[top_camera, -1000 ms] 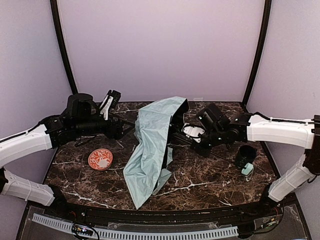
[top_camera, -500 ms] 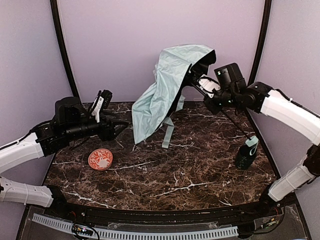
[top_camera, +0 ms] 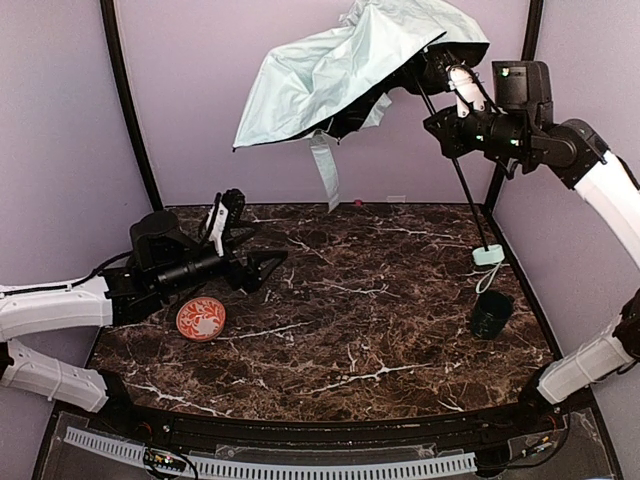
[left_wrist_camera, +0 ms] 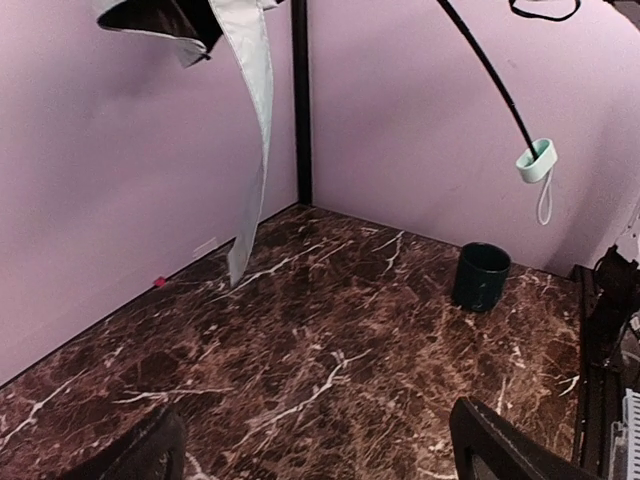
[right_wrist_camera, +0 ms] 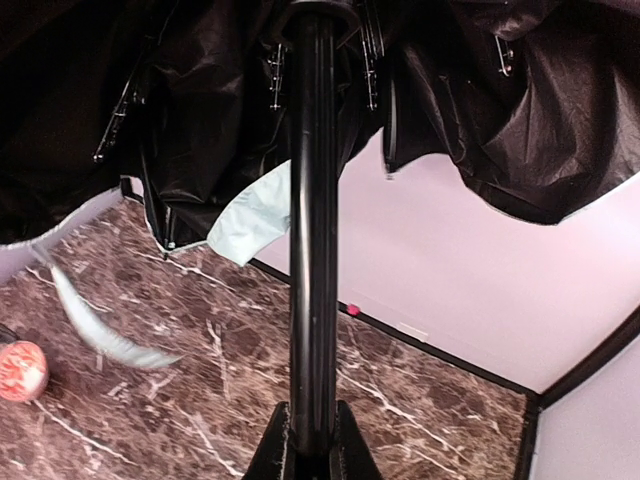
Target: Put away the umbrella
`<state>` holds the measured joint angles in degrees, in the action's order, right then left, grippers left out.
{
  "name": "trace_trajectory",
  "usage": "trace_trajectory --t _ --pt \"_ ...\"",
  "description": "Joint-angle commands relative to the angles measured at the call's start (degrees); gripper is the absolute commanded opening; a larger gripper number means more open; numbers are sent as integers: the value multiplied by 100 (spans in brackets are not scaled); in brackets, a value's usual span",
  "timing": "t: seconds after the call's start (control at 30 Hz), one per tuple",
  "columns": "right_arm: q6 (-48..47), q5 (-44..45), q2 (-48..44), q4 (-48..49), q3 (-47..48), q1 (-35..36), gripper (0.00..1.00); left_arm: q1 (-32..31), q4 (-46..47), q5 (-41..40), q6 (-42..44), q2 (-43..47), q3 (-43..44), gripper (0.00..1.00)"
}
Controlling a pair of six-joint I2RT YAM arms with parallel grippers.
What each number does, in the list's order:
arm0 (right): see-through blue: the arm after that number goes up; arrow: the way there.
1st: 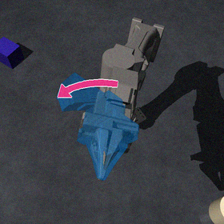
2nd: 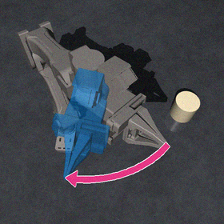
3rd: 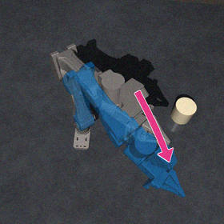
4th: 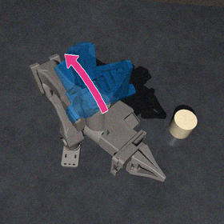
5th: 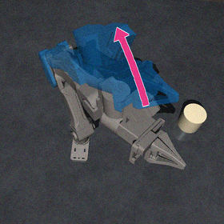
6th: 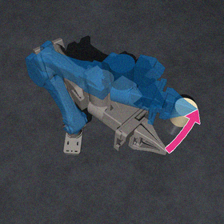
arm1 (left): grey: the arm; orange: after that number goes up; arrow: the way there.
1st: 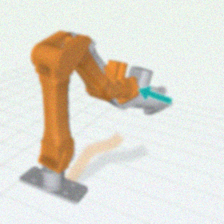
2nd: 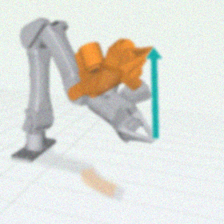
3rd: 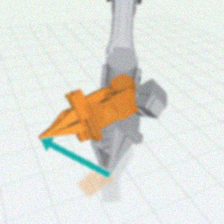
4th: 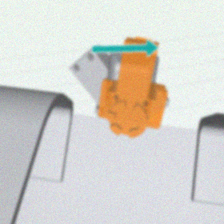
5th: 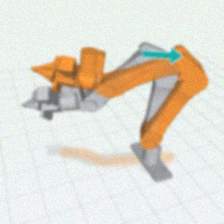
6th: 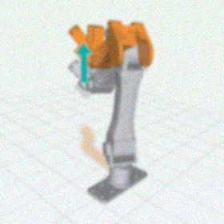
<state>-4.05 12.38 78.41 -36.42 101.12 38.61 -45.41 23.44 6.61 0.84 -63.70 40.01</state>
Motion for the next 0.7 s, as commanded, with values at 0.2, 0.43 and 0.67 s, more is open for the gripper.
trace_trajectory --t 0.2,0.43,0.67 --pt "405 -1178 -217 500 363 13 0 -168 2096 1194 496 -932 654 99" --pt "400 -1496 -334 526 261 15 0 -328 2201 1453 538 -1604 1005 94" --pt "256 -2236 -494 550 143 10 0 -324 2208 1269 765 -1718 1156 75"
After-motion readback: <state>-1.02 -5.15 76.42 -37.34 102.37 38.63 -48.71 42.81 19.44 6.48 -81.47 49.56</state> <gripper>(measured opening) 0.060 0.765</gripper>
